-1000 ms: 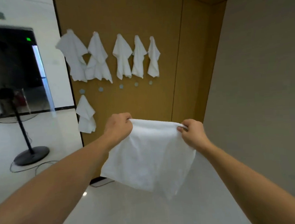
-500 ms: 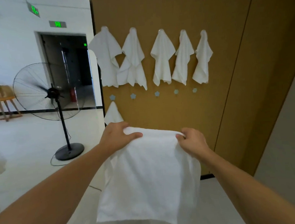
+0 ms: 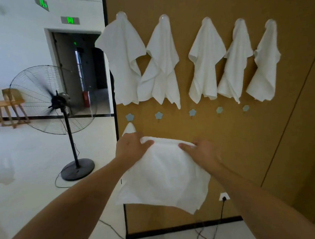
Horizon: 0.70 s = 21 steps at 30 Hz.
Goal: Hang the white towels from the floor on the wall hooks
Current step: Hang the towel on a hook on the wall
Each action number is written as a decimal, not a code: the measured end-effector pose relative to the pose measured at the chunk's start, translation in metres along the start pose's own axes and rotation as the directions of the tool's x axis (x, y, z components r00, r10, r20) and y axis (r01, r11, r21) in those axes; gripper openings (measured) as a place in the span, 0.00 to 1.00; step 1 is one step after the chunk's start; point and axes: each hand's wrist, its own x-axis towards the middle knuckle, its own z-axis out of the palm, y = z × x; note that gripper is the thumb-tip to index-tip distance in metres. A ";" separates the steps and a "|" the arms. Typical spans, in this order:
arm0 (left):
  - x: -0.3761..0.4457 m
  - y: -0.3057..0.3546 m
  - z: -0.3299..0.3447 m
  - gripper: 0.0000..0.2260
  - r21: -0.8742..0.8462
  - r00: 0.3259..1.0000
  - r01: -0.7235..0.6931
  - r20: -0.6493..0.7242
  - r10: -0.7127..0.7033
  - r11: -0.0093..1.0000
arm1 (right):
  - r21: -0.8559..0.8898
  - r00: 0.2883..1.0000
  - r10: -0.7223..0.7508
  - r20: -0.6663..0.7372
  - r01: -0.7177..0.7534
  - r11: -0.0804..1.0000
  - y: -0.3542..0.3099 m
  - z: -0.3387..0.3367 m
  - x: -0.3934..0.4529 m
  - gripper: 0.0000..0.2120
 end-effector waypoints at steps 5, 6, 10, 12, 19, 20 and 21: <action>0.072 -0.018 0.043 0.15 0.029 0.999 0.046 -0.030 -0.045 0.999 | 0.021 0.997 -0.062 -0.037 0.063 0.998 -0.002 0.052 0.088 0.22; 0.087 -0.021 0.054 0.15 0.030 0.998 0.058 -0.037 -0.057 0.998 | 0.022 0.997 -0.063 -0.033 0.064 0.998 -0.001 0.062 0.106 0.21; 0.146 -0.034 0.103 0.15 0.011 0.990 0.135 -0.040 -0.134 0.991 | 0.092 0.998 -0.055 0.010 0.054 0.994 0.006 0.103 0.184 0.19; 0.174 -0.039 0.124 0.15 -0.025 0.979 0.203 -0.016 -0.203 0.979 | 0.170 0.998 -0.054 0.039 0.047 0.984 0.012 0.122 0.222 0.16; 0.250 -0.056 0.192 0.11 -0.214 0.899 0.430 0.013 -0.438 0.877 | 0.519 0.982 0.049 0.183 -0.139 0.844 0.024 0.181 0.321 0.09; 0.254 -0.059 0.202 0.09 -0.242 0.882 0.457 0.003 -0.470 0.856 | 0.535 0.981 0.080 0.178 -0.165 0.829 0.026 0.191 0.326 0.09; 0.254 -0.063 0.211 0.08 -0.272 0.864 0.485 0.002 -0.503 0.831 | 0.539 0.983 0.105 0.152 -0.171 0.825 0.029 0.200 0.326 0.11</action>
